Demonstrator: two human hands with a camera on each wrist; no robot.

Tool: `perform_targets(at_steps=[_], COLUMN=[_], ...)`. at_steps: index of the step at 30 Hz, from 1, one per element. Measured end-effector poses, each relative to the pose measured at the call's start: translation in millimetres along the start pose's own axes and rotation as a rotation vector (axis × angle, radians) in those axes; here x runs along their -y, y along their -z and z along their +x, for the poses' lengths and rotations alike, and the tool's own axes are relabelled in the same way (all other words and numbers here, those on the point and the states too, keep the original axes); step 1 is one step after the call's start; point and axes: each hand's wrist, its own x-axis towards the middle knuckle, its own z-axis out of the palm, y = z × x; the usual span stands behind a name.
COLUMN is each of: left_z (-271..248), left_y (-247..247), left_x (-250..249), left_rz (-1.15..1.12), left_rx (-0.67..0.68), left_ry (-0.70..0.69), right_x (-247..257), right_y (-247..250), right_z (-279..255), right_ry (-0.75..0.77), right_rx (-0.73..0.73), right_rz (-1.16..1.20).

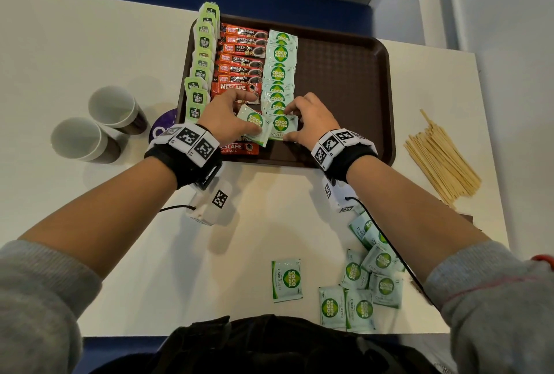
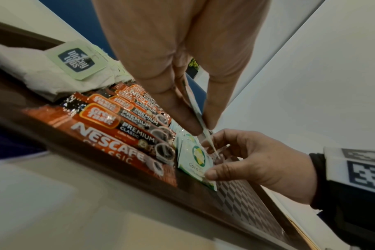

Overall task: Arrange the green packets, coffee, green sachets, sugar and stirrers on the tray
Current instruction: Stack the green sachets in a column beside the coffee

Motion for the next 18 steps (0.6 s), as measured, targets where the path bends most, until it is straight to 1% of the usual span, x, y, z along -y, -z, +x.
perform_targets(at_steps=[3, 5, 6, 7, 10, 11, 14, 18], left_z=[-2, -2, -2, -3, -5, -6, -4, -1], left_y=[-1, -1, -2, -3, -8, -10, -14, -16], left_x=[-1, -1, -1, -1, 1, 2, 5, 6], left_rz=[-0.039, -0.05, -0.047, -0.042, -0.066, -0.067, -0.004, 0.111], left_rx=[0.028, 0.031, 0.03, 0.026, 0.033, 0.04, 0.023, -0.071], left_ry=[0.001, -0.005, -0.012, -0.022, -0.042, -0.045, -0.045, -0.069], right_x=[2, 8, 12, 16, 23, 24, 22, 12], right_y=[1, 3, 6, 9, 14, 15, 19, 26], right_z=[-1, -1, -1, -1, -2, -2, 0, -1], right_ry=[0.026, 0.039, 0.045, 0.049, 0.071, 0.073, 0.052, 0.015], right_rx=[-0.076, -0.116, -0.105, -0.065, 0.111, 0.134, 0.132, 0.177], right_rz=[0.036, 0.113, 0.164, 0.215, 0.25, 0.25, 0.245, 0.081])
